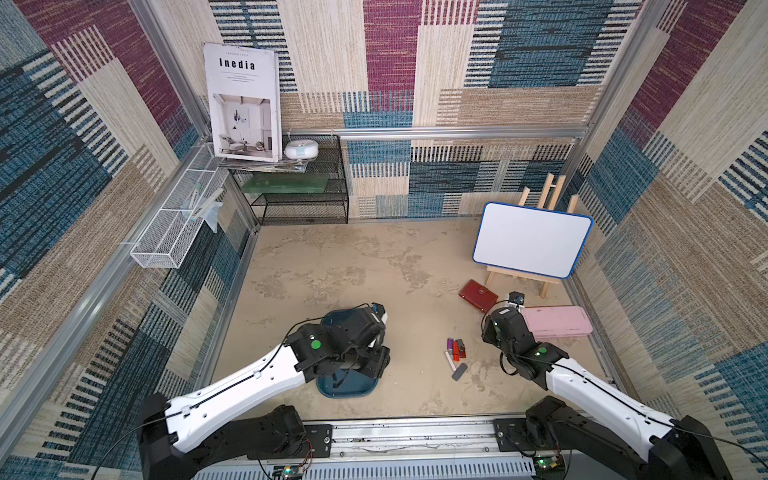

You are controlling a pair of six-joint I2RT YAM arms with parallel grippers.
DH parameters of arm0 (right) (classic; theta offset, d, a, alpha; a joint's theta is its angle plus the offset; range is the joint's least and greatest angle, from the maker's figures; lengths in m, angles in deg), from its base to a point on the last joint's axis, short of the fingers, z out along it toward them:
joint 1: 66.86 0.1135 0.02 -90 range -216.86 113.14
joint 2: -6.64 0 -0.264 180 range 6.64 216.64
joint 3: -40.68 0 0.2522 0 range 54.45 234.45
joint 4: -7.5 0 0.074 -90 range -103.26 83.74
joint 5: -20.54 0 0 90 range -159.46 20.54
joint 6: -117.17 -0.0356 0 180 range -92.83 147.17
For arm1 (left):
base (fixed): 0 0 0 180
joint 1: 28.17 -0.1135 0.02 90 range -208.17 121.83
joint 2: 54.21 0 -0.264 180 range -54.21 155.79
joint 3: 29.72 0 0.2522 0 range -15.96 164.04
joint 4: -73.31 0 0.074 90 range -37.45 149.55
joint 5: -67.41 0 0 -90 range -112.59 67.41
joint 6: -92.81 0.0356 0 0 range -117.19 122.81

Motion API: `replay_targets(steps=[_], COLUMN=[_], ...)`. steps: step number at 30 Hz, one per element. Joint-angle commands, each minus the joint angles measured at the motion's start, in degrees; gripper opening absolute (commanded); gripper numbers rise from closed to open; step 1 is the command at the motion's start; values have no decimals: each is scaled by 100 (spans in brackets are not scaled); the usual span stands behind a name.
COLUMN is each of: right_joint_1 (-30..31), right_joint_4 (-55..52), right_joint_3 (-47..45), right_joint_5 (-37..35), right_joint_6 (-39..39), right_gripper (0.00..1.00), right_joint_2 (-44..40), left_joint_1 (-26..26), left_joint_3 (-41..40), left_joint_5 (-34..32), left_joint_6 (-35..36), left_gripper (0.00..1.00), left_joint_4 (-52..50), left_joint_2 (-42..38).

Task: Put the usb flash drive into the storage box
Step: Pick up the USB flash from the center of the board.

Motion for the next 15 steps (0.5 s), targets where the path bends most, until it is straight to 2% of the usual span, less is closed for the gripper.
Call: replay_targets(steps=[1, 5, 9, 15], right_joint_1=[-8, -4, -8, -7], right_joint_4=[423, 433, 394, 360], right_joint_3=[-79, -270, -439, -594], right_joint_5=[-346, -420, -520, -581], right_joint_6=[-104, -183, -266, -332], right_gripper=[56, 58, 59, 60], right_joint_2=[-176, -584, -1038, -1464], left_joint_1=[332, 839, 1345, 1622], left_joint_3=[283, 892, 1679, 2705], left_joint_5=[-237, -373, -325, -42], left_joint_6=[-550, -605, -390, -32], left_gripper=[62, 61, 54, 50], left_joint_4=[714, 958, 966, 966], left_joint_2=[705, 1796, 2928, 4052])
